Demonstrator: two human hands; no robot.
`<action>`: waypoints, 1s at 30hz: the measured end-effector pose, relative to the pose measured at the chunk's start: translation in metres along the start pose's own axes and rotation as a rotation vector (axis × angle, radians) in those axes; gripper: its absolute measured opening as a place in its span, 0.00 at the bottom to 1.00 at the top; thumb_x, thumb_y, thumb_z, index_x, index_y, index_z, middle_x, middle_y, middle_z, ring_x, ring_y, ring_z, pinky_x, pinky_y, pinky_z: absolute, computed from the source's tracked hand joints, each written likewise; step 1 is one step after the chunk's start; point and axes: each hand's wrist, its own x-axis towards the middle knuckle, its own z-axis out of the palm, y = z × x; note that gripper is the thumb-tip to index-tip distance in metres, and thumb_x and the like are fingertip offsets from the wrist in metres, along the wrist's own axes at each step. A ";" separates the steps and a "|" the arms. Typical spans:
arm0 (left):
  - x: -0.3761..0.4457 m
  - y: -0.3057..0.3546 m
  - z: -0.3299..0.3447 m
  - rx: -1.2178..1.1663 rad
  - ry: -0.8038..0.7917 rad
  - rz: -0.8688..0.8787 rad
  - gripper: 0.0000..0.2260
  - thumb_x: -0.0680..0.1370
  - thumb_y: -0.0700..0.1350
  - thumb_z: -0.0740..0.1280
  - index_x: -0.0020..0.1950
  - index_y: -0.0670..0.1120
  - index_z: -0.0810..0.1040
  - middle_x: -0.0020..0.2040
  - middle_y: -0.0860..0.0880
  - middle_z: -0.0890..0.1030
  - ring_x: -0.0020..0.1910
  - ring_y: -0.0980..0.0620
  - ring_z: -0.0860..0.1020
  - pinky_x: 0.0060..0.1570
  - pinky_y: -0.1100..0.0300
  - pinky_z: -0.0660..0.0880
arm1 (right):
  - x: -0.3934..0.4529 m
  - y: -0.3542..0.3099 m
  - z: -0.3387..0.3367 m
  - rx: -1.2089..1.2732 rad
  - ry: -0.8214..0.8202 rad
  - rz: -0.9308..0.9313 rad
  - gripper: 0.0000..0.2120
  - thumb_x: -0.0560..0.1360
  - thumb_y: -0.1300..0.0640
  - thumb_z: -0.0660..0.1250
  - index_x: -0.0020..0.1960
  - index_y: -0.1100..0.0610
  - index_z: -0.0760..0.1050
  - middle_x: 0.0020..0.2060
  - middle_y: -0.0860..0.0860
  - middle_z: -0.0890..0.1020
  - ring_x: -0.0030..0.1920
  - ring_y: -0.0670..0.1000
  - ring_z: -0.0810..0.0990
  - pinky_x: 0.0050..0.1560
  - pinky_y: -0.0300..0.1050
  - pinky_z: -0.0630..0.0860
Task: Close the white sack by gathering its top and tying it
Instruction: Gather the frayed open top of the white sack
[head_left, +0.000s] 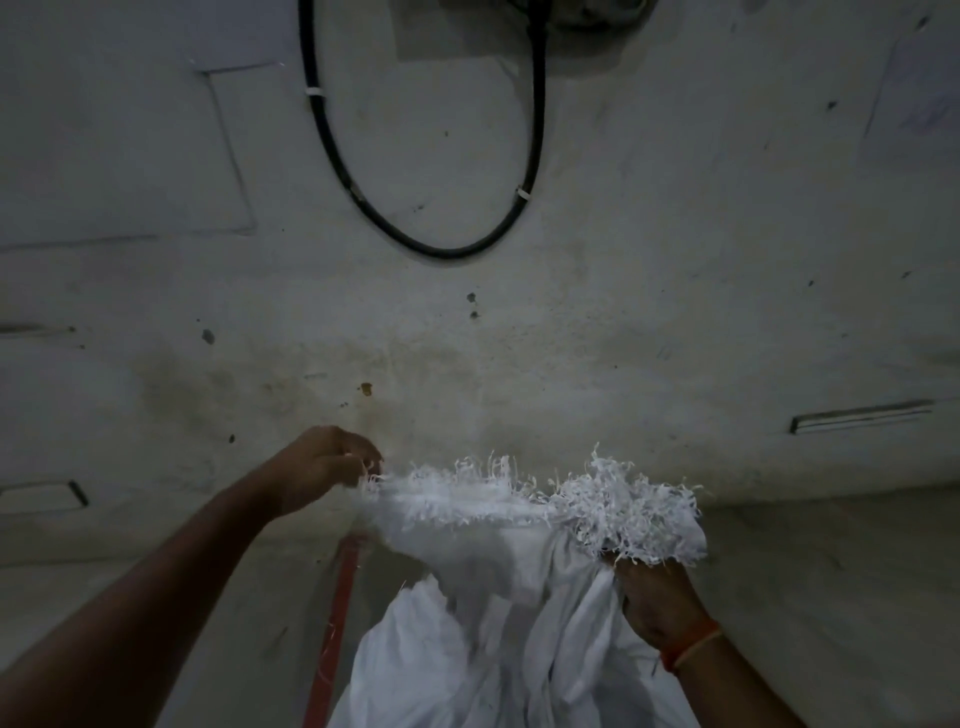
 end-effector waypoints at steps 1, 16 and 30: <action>-0.001 -0.004 0.002 0.070 -0.018 -0.047 0.11 0.71 0.42 0.65 0.44 0.48 0.87 0.44 0.47 0.87 0.41 0.47 0.85 0.43 0.54 0.80 | 0.000 0.001 -0.001 -0.049 -0.015 -0.027 0.35 0.85 0.52 0.37 0.49 0.62 0.83 0.43 0.62 0.87 0.53 0.56 0.71 0.75 0.37 0.44; 0.053 0.089 0.077 0.547 0.016 0.410 0.24 0.75 0.49 0.70 0.71 0.56 0.70 0.73 0.54 0.73 0.72 0.54 0.67 0.72 0.54 0.65 | -0.012 -0.002 0.010 -0.205 0.057 -0.183 0.22 0.84 0.56 0.36 0.56 0.55 0.69 0.53 0.58 0.83 0.71 0.61 0.61 0.78 0.45 0.38; 0.070 0.060 0.100 0.538 -0.202 0.209 0.16 0.78 0.52 0.67 0.64 0.50 0.77 0.62 0.47 0.83 0.58 0.46 0.81 0.56 0.56 0.75 | 0.006 -0.021 -0.011 1.089 -0.141 1.166 0.06 0.76 0.57 0.69 0.44 0.60 0.77 0.38 0.55 0.80 0.36 0.54 0.78 0.44 0.51 0.77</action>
